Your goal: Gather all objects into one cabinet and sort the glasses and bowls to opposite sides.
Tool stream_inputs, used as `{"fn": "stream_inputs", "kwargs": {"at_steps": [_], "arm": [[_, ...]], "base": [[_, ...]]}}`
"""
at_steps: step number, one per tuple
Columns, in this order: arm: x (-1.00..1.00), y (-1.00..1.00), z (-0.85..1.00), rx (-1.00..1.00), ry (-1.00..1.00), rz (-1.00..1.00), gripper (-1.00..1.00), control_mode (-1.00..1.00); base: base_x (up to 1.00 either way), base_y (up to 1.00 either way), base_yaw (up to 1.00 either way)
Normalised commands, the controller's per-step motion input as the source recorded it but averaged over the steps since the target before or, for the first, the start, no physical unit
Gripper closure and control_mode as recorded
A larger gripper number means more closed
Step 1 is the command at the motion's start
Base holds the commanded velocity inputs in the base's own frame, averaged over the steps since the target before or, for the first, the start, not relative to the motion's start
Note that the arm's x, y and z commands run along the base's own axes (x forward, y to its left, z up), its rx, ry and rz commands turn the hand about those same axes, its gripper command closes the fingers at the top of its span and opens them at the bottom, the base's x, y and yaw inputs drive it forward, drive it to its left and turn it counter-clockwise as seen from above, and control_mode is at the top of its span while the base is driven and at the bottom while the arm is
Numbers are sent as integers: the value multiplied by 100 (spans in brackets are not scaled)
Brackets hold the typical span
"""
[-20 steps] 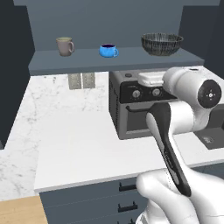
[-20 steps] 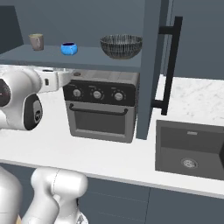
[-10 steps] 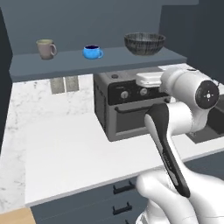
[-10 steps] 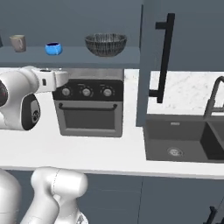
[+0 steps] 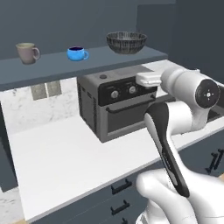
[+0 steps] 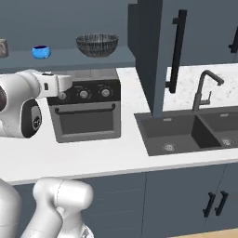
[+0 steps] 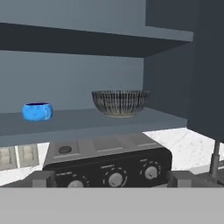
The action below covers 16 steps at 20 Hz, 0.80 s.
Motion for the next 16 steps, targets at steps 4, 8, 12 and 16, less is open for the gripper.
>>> {"fn": "stream_inputs", "kwargs": {"at_steps": [4,8,12,16], "arm": [[0,0,0,0,0,0,-100,100],[0,0,0,0,0,0,-100,100],[0,0,0,0,0,0,-100,100],[0,0,0,0,0,0,-100,100]], "base": [[-34,16,-24],[-55,8,-30],[-76,17,-37],[-82,22,-46]]}}
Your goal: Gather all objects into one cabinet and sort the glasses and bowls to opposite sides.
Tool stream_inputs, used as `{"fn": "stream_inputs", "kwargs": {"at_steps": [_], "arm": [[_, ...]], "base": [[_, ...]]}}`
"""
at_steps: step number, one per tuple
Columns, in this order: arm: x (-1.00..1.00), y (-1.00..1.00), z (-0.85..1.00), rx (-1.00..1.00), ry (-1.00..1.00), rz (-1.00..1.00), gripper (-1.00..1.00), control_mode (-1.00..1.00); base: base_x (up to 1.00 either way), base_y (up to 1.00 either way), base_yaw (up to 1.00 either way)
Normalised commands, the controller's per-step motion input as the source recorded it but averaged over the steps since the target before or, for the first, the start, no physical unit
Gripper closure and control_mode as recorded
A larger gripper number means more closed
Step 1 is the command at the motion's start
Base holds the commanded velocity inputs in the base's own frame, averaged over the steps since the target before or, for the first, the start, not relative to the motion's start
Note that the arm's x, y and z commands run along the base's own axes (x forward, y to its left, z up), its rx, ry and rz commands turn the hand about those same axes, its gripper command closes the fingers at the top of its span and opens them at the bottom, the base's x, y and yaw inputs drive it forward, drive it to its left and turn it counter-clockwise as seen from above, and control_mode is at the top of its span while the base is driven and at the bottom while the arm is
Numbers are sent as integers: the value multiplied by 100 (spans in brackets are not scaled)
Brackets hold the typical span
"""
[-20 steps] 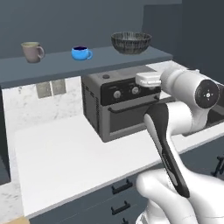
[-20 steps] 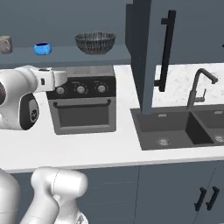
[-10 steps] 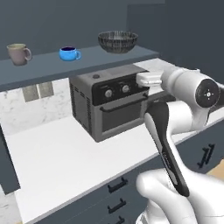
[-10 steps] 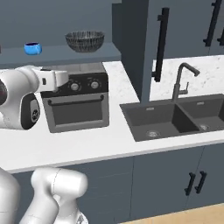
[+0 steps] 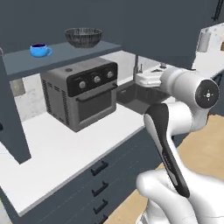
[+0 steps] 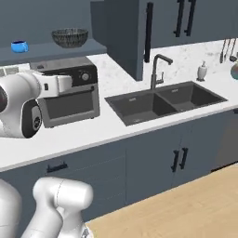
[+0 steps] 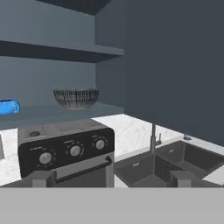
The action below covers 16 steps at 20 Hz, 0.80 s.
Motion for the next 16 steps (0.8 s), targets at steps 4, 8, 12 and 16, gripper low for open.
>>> {"fn": "stream_inputs", "kwargs": {"at_steps": [4,8,12,16], "arm": [[0,0,0,0,0,0,-100,100],[0,0,0,0,0,0,-100,100],[0,0,0,0,0,0,-100,100],[0,0,0,0,0,0,-100,100]], "base": [[-81,21,-59],[-81,19,-65],[-80,16,-67],[-78,9,-67]]}}
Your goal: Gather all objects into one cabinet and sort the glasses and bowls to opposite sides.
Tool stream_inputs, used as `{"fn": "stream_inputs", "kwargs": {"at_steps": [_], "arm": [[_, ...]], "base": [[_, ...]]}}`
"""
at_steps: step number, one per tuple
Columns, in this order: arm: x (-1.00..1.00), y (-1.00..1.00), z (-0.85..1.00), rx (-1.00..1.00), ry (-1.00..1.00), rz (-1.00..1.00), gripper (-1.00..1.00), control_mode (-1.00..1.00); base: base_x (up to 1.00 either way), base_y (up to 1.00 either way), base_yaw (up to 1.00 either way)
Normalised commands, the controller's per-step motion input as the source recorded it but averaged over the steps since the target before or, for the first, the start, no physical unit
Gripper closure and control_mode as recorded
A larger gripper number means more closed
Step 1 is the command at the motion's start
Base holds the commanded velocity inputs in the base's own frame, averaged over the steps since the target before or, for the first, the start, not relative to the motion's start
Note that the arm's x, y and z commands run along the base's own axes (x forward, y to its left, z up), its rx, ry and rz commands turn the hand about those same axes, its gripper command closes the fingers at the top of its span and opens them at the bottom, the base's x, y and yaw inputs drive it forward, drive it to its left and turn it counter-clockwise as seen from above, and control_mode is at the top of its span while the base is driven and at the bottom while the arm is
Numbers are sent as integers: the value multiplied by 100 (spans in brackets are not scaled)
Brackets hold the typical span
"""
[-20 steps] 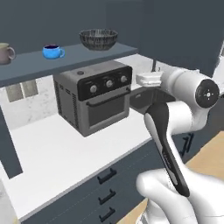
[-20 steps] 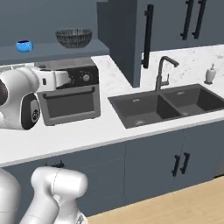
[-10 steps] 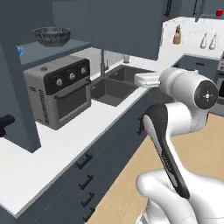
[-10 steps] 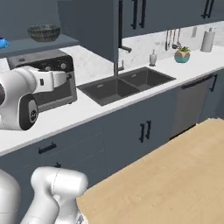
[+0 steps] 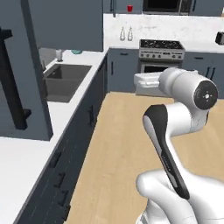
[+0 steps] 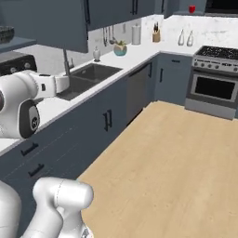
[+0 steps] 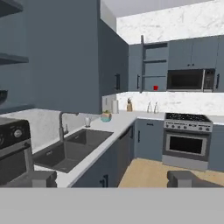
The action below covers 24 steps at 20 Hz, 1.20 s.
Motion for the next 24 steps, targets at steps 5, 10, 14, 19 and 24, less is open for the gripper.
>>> {"fn": "stream_inputs", "kwargs": {"at_steps": [5,10,14,19,24], "arm": [[0,0,0,0,0,0,-100,100],[0,0,0,0,0,0,-100,100],[0,0,0,0,0,0,-100,100],[0,0,0,0,0,0,-100,100],[0,0,0,0,0,0,-100,100]], "base": [[-28,-18,-53],[37,-79,-19],[68,-90,-10],[96,-89,-4],[100,-71,0]]}}
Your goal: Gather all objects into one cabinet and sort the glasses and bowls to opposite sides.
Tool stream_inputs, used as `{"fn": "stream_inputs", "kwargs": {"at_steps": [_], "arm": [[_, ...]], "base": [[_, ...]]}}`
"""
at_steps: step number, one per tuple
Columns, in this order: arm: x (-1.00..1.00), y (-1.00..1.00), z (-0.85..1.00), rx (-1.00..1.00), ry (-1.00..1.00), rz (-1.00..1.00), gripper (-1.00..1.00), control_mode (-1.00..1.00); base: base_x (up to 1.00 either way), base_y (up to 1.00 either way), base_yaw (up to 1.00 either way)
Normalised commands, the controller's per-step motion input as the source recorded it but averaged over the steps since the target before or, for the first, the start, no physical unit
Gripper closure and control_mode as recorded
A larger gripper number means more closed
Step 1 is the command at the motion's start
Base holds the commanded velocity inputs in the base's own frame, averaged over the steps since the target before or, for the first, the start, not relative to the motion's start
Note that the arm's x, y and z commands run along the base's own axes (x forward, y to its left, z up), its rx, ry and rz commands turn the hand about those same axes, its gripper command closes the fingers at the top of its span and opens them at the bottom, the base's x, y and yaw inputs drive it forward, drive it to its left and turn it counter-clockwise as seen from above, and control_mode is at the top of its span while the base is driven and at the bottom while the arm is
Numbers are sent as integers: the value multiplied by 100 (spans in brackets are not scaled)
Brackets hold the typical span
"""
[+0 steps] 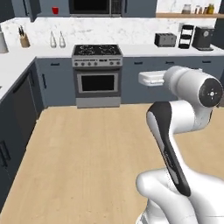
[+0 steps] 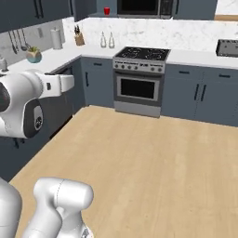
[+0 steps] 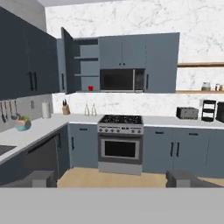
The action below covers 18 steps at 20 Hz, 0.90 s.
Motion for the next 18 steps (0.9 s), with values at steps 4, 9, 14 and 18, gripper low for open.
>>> {"fn": "stream_inputs", "kwargs": {"at_steps": [4,9,14,18], "arm": [[0,0,0,0,0,0,-100,100],[0,0,0,0,0,0,-100,100],[0,0,0,0,0,0,-100,100],[0,0,0,0,0,0,-100,100]], "base": [[100,-16,0],[100,0,3],[100,-10,0],[100,0,-12]]}}
